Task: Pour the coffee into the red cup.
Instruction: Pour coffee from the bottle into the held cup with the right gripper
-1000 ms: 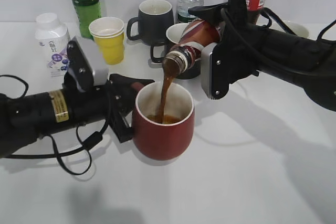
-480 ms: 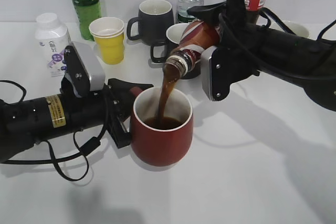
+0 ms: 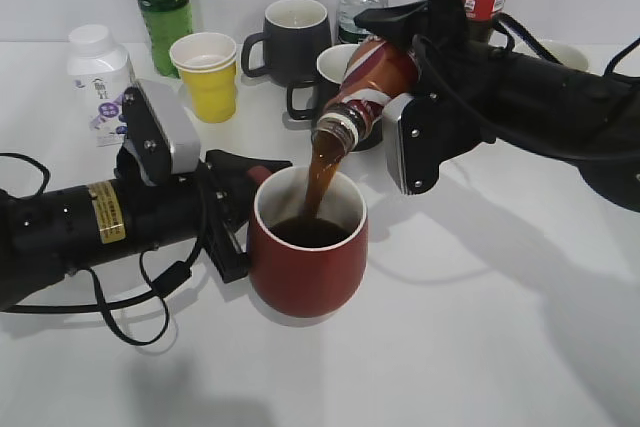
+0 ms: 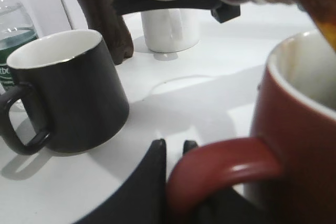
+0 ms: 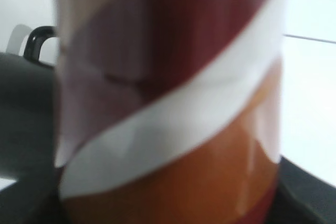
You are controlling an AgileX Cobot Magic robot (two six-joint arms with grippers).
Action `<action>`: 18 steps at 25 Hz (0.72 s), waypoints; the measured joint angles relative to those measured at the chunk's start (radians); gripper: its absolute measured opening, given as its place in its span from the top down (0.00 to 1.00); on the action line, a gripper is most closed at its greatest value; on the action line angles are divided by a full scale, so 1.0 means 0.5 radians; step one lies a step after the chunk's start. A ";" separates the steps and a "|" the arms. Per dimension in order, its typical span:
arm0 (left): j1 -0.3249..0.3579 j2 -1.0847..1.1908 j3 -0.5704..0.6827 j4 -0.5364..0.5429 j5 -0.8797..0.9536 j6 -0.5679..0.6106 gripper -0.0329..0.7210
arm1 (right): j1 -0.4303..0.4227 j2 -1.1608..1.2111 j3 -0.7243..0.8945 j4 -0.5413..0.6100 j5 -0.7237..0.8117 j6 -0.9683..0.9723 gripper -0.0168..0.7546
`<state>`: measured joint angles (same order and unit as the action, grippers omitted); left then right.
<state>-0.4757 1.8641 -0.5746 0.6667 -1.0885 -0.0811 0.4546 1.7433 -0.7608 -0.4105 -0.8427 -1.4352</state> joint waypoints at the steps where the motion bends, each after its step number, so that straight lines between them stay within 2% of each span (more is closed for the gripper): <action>1: 0.000 0.000 0.000 0.000 0.002 0.000 0.87 | 0.000 0.000 0.000 0.000 0.000 -0.008 0.33; 18: 0.000 0.000 0.000 0.002 0.007 0.000 0.87 | 0.000 0.000 -0.002 0.000 -0.109 -0.172 0.33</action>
<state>-0.4757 1.8641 -0.5746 0.6678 -1.0851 -0.0811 0.4546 1.7433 -0.7616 -0.4105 -0.8970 -1.5213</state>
